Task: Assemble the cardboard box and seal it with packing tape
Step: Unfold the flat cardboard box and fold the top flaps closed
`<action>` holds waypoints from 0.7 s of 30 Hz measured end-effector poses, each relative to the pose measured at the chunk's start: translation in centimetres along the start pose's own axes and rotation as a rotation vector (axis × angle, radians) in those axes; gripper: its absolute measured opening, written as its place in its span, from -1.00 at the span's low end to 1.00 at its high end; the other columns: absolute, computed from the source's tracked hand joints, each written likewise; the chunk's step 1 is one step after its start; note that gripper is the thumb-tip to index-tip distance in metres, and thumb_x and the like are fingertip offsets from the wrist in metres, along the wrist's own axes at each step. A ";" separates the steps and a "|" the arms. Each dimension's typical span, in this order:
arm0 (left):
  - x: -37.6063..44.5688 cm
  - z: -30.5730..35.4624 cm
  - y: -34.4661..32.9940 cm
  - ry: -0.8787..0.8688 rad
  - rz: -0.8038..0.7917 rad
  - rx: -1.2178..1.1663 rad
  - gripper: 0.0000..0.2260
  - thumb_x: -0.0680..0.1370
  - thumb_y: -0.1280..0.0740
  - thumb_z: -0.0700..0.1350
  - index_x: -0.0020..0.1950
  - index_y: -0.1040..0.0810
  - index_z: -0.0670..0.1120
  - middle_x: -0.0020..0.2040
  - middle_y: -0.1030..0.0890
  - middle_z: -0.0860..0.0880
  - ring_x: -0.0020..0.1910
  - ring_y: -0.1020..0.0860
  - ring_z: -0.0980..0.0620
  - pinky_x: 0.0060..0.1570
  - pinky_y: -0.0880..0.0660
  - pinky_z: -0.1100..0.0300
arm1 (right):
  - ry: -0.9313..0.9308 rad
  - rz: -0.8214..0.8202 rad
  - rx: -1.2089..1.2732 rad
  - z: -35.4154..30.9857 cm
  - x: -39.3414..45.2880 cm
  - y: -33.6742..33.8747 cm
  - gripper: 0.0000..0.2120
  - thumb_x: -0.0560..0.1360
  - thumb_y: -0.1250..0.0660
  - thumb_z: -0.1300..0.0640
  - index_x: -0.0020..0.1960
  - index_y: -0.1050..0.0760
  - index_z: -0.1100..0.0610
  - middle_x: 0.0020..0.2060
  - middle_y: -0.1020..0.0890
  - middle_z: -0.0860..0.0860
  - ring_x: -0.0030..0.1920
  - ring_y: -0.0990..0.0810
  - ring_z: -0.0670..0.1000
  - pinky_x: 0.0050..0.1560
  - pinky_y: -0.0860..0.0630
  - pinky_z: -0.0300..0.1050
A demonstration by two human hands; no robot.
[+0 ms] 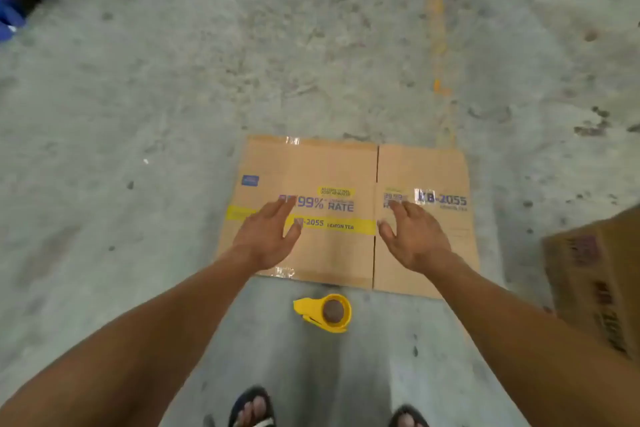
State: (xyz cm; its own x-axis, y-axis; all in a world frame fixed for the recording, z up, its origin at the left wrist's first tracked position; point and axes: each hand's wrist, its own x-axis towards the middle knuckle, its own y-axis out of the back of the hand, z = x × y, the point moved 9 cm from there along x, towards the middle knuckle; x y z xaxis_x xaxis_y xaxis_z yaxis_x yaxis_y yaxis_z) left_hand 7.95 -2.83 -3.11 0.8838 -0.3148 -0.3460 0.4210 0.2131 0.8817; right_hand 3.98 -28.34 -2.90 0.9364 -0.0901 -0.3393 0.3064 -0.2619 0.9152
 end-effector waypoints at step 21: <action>6.7 -11.6 -26.0 -0.292 -0.196 0.505 -0.27 0.43 0.25 0.34 0.56 0.30 0.12 0.59 0.27 -0.04 0.57 0.20 -0.15 0.49 0.02 -0.05 | 0.395 -0.259 -0.585 2.6 5.4 -27.7 -0.10 0.50 -0.20 -0.30 0.58 0.25 0.02 0.56 0.21 0.23 0.54 0.17 0.30 0.38 -0.21 0.28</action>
State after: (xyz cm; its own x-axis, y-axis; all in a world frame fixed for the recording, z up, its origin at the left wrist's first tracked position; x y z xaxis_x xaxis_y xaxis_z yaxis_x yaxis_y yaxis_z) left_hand 5.27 0.24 -32.08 0.6773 -0.5596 -0.4776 0.3584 -0.3159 0.8785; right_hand 0.10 -24.10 -30.61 0.7801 0.2857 -0.5566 0.4629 0.3350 0.8207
